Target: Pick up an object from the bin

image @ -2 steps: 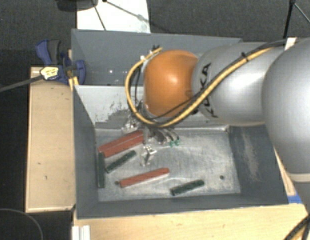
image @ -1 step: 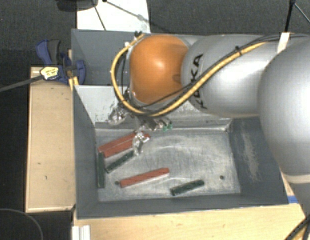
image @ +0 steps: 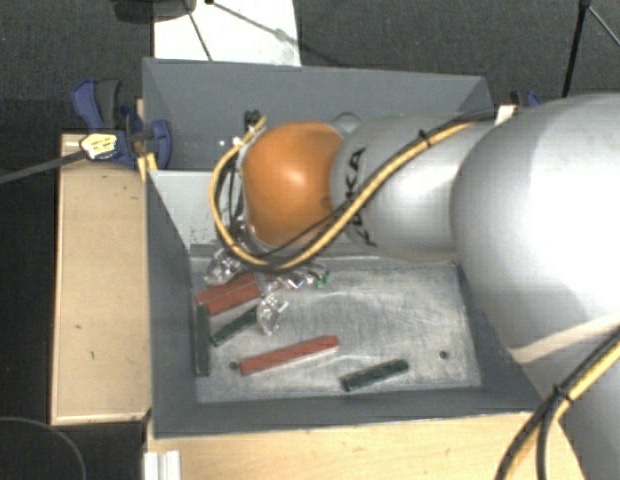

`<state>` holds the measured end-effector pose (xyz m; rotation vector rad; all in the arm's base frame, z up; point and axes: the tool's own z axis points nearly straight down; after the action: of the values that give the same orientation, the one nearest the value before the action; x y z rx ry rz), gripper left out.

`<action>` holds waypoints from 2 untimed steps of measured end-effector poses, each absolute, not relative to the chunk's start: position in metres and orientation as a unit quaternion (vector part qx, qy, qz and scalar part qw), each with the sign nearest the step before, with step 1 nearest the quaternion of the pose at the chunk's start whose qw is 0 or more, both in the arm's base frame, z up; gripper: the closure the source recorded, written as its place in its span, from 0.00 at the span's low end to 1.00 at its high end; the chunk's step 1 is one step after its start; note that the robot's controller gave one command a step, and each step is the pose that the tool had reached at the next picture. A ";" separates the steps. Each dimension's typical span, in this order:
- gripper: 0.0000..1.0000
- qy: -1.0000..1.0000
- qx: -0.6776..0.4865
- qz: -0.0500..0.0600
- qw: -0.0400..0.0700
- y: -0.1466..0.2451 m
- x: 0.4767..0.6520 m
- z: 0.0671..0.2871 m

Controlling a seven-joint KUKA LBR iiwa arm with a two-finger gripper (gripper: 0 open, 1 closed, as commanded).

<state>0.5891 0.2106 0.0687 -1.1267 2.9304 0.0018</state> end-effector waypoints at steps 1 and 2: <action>1.00 0.878 -0.479 0.001 -0.002 0.216 0.592 0.072; 1.00 0.878 -0.478 0.001 -0.002 0.216 0.592 0.072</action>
Offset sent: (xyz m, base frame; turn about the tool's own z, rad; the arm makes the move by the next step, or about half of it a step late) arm 0.0000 0.0000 0.0000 0.0000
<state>0.5916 0.2156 0.0716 -1.5041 2.7619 0.0040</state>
